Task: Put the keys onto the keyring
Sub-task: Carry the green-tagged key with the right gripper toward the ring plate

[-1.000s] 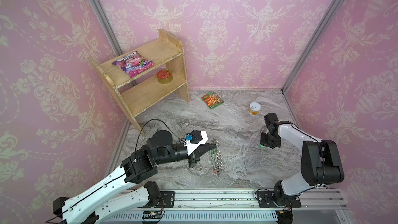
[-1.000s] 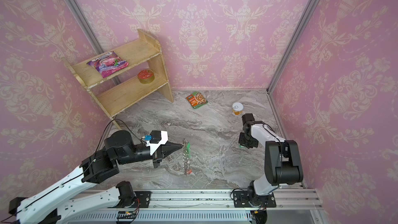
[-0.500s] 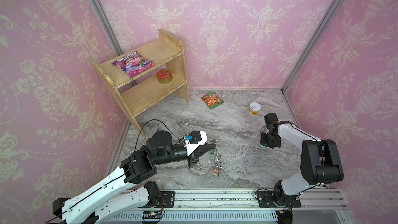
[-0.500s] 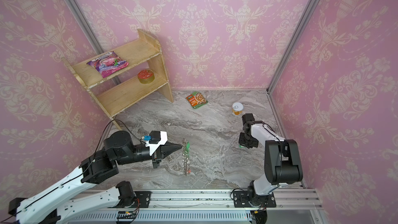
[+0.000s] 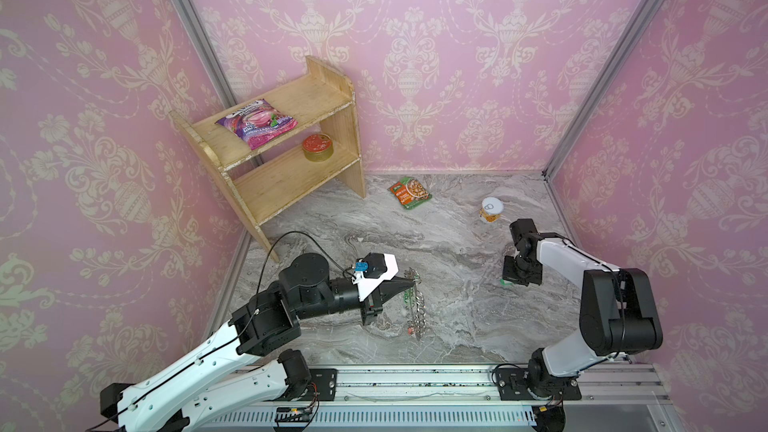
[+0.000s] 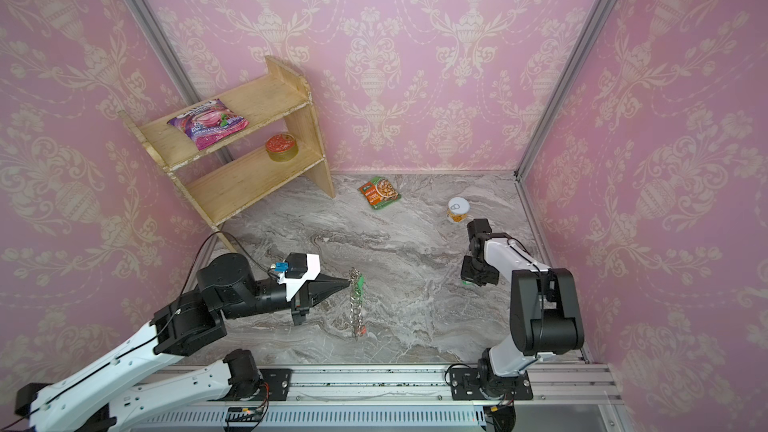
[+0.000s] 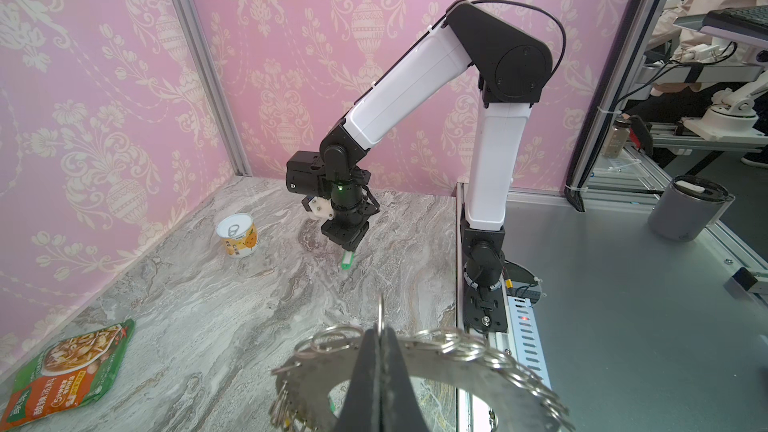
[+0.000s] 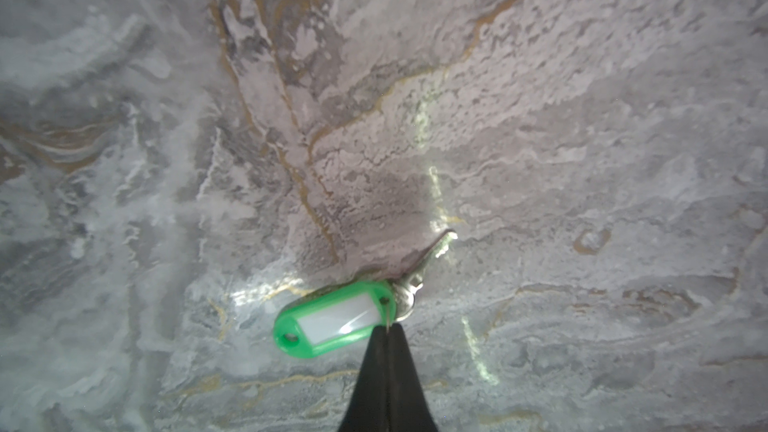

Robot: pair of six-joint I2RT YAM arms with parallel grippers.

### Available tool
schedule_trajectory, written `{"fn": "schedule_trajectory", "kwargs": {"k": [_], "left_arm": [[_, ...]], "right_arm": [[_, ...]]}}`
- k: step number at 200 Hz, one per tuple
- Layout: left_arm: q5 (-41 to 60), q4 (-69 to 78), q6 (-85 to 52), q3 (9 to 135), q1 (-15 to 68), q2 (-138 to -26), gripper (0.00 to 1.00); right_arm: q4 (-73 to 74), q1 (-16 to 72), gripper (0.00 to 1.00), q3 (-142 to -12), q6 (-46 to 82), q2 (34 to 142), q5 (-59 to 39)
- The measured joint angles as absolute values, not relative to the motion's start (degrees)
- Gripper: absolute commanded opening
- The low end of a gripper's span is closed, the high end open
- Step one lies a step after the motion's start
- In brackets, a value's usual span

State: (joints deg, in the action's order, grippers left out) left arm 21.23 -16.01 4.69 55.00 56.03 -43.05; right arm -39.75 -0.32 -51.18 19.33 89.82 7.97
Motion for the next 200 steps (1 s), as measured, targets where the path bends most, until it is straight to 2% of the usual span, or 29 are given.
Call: {"fn": "schedule_trajectory", "kwargs": {"k": [39,89,116,155,200], "left_arm": [[21.23,-16.19,4.89,55.09,56.03,-43.13,0.00],[21.28,-19.57,7.99,60.12,56.03,-46.78,0.00],[21.37,-21.04,10.79,63.90,56.03,-49.04,0.00],[23.07,-23.51,14.50,71.13,56.03,-53.17,0.00],[25.36,-28.08,18.24,79.09,56.03,-57.06,0.00]], "right_arm": [[-40.01,0.47,0.00,-51.00,15.42,86.70,4.60],[-42.04,9.15,0.00,-52.75,7.18,61.28,-8.47],[-43.88,11.22,0.00,-57.87,1.52,53.23,-19.05],[-46.50,16.73,0.00,-67.29,-7.55,48.16,-34.44],[-49.23,20.21,0.00,-77.30,-15.25,46.94,-46.68]]}}
